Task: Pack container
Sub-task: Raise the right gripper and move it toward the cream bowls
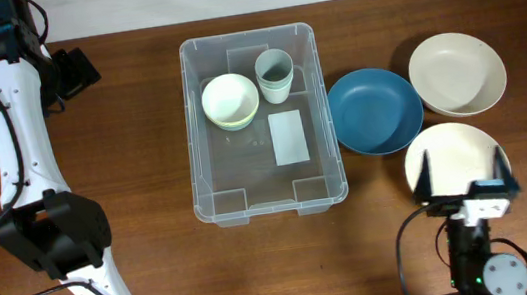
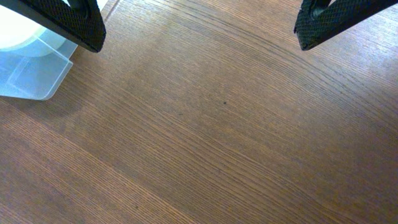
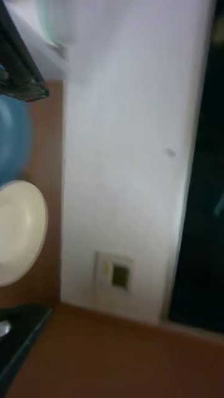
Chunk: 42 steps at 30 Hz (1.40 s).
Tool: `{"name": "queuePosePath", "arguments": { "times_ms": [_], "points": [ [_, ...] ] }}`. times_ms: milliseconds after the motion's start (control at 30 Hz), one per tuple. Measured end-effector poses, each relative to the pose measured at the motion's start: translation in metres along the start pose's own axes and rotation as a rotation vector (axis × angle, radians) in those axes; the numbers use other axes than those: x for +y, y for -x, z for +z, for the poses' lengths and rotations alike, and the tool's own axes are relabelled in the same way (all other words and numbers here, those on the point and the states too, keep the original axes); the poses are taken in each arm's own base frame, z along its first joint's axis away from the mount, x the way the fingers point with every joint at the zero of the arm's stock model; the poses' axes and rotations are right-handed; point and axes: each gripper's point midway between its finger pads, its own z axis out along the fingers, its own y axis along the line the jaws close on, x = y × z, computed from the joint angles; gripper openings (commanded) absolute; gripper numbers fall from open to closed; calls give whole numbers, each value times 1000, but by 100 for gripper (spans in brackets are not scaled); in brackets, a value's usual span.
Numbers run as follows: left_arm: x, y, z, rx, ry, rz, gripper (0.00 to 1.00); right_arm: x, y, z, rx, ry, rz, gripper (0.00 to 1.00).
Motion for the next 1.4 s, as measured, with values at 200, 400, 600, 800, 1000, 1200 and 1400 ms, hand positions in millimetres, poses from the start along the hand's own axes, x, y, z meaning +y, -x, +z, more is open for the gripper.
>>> {"name": "queuePosePath", "arguments": {
  "times_ms": [200,400,600,800,1000,1200,1400],
  "points": [
    [0,0,0,1,0,0,99,-26,40,19,93,-106,80,99],
    [0,-1,0,2,1,0,99,-52,64,70,358,-186,64,99],
    [0,-1,0,2,1,0,99,-91,70,113,617,-183,120,99],
    [0,-1,0,2,1,0,99,-165,53,131,742,-232,293,99],
    [0,-1,0,2,1,0,99,-211,9,119,822,-262,461,98],
    [0,-1,0,2,1,0,99,-196,-51,147,894,-90,613,99],
    [0,-1,0,2,1,0,99,-190,-137,149,1051,-56,746,81]
  ]
}}
